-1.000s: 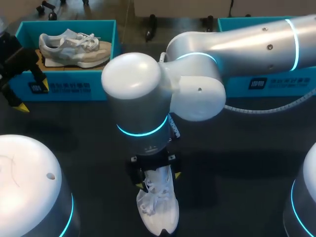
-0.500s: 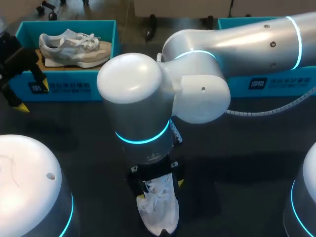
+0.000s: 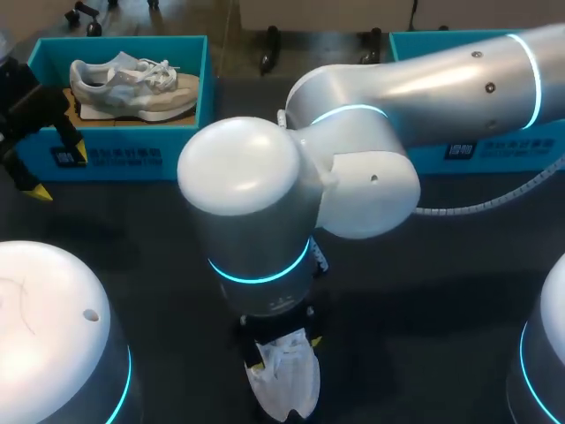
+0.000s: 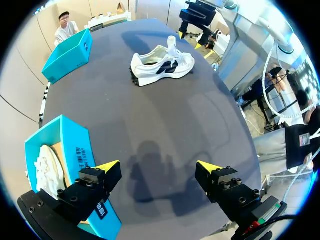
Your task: Take the shoe out of the shoebox, open the shoe tongue, remove and reinsert the insole, then place the shoe into the shoebox
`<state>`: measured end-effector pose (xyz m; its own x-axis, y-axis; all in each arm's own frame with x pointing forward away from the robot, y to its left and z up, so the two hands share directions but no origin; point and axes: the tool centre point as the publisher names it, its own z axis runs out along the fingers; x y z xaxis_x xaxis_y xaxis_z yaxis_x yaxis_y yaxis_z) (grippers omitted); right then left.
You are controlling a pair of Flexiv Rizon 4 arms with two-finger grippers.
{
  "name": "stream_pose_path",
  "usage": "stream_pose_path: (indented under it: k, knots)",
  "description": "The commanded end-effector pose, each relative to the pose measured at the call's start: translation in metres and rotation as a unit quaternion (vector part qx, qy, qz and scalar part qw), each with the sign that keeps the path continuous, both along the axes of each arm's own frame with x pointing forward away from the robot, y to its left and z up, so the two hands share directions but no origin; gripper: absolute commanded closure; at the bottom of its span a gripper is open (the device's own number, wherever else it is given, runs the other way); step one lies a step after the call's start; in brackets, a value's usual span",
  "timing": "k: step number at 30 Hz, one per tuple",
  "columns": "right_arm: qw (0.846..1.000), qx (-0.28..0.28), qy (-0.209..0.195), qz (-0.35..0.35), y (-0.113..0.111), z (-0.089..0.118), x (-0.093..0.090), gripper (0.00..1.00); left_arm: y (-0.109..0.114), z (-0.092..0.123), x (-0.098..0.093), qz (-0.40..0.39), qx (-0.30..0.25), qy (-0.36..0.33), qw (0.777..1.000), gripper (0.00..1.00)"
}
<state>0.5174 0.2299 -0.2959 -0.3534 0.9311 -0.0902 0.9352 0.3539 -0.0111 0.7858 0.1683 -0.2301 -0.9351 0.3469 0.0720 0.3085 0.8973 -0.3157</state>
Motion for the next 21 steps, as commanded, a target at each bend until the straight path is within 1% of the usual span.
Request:
stream_pose_path:
  k: [1,2,4,7,11,16,21]
  knots:
    - [0.941,0.001,-0.047,-0.335,0.008,-0.004,-0.006,0.65,0.000,0.001,0.000,-0.001,0.002,0.001,1.000,0.00]
    - [0.941,0.000,-0.049,-0.334,0.008,-0.003,-0.005,0.69,0.000,0.001,0.000,-0.001,0.002,0.001,1.000,0.00]
    - [0.943,-0.009,-0.051,-0.329,0.010,-0.001,-0.002,0.70,0.000,0.001,0.000,-0.001,0.002,0.001,1.000,0.00]
    - [0.945,-0.012,-0.054,-0.323,0.013,0.002,0.001,0.69,0.000,0.001,0.000,-0.001,0.002,0.001,1.000,0.00]
    - [0.946,-0.010,-0.056,-0.320,0.011,-0.001,0.009,0.68,0.000,0.001,0.000,-0.001,0.002,0.001,1.000,0.00]
    - [0.951,-0.009,-0.060,-0.305,0.009,-0.006,0.030,0.64,0.000,0.001,0.000,-0.001,0.002,0.001,1.000,0.00]
    - [0.955,-0.012,-0.057,-0.291,0.004,-0.015,0.052,0.67,0.000,0.001,0.000,-0.001,0.002,0.001,1.000,0.00]
